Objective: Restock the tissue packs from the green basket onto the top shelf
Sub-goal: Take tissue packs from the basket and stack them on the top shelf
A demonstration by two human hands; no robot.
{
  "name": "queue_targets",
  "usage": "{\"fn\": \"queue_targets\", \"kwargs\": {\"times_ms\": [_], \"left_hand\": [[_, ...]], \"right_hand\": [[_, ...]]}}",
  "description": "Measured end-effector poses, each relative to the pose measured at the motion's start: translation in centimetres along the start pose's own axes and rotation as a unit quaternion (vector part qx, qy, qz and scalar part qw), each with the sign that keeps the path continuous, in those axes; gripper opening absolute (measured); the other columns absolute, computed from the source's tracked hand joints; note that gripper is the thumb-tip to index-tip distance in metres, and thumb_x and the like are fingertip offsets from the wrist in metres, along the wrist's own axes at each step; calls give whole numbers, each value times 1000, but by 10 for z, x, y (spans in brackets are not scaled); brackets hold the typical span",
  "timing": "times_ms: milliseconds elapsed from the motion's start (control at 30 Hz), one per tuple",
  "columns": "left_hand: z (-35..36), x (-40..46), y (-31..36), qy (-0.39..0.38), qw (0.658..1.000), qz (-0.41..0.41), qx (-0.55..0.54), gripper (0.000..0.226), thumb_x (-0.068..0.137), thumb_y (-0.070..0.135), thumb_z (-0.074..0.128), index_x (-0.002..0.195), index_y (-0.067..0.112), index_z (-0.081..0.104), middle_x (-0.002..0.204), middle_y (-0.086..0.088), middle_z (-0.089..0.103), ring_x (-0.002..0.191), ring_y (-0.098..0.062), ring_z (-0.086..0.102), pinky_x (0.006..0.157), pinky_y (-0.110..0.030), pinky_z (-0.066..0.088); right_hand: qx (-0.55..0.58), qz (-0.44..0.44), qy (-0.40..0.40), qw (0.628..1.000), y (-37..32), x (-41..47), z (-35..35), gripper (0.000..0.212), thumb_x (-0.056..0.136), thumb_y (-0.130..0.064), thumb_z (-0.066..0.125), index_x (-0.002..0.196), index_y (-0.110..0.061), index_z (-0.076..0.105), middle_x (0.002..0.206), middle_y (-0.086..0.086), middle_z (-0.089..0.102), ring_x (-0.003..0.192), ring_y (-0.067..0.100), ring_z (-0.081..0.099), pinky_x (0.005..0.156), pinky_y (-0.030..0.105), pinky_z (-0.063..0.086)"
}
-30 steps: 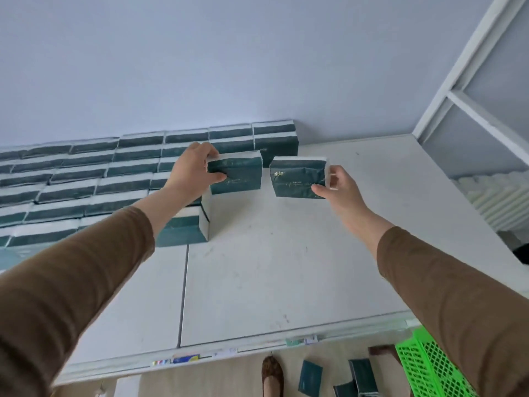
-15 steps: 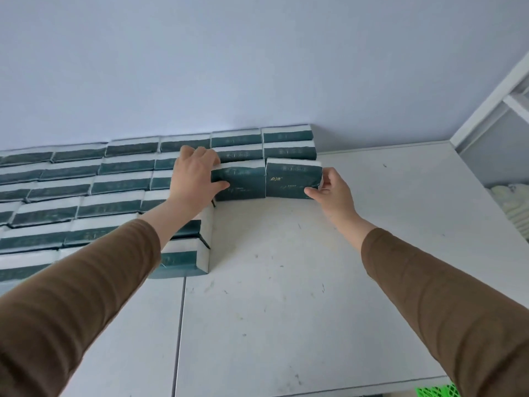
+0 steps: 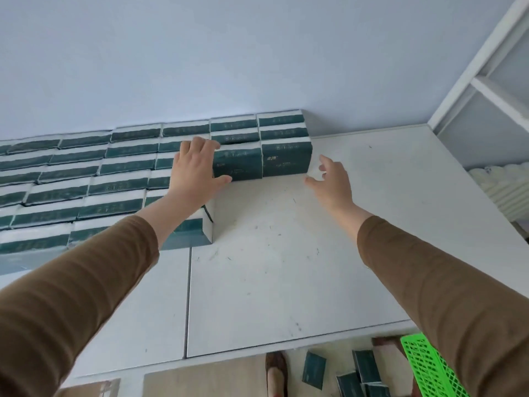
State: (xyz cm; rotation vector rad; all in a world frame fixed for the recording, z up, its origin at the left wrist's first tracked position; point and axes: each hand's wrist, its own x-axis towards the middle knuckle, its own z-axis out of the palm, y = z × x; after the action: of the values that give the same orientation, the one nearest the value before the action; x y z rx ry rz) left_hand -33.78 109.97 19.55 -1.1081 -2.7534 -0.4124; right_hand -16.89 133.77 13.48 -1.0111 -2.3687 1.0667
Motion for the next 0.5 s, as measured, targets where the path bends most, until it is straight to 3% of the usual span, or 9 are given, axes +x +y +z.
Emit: {"fn": "queue_targets", "kwargs": {"times_ms": [133,267,500], "left_hand": [[-18,-71,21,15,998,54,-17,61,82,38,70,134,18,47,131,-5,49,120,-28,41,102,-42,37],[-26,-165,49,31,993,108,-30,56,85,40,68,132,17,50,130,-4,51,120,-28,43,100,-42,39],[4,-313,103,0,977,201,-72,48,86,35,66,129,18,53,129,0,53,118,-27,45,94,-39,40]], "right_hand": [[-42,-56,21,997,1,-90,-31,51,90,-25,66,138,-20,52,127,5,54,119,24,50,97,34,45],[-82,-110,55,989,13,-195,-57,41,89,-23,64,129,-20,57,124,2,57,115,24,50,95,38,44],[-108,-128,101,981,82,-348,-77,32,86,-19,62,118,-18,61,118,-1,59,110,24,52,91,40,43]]}}
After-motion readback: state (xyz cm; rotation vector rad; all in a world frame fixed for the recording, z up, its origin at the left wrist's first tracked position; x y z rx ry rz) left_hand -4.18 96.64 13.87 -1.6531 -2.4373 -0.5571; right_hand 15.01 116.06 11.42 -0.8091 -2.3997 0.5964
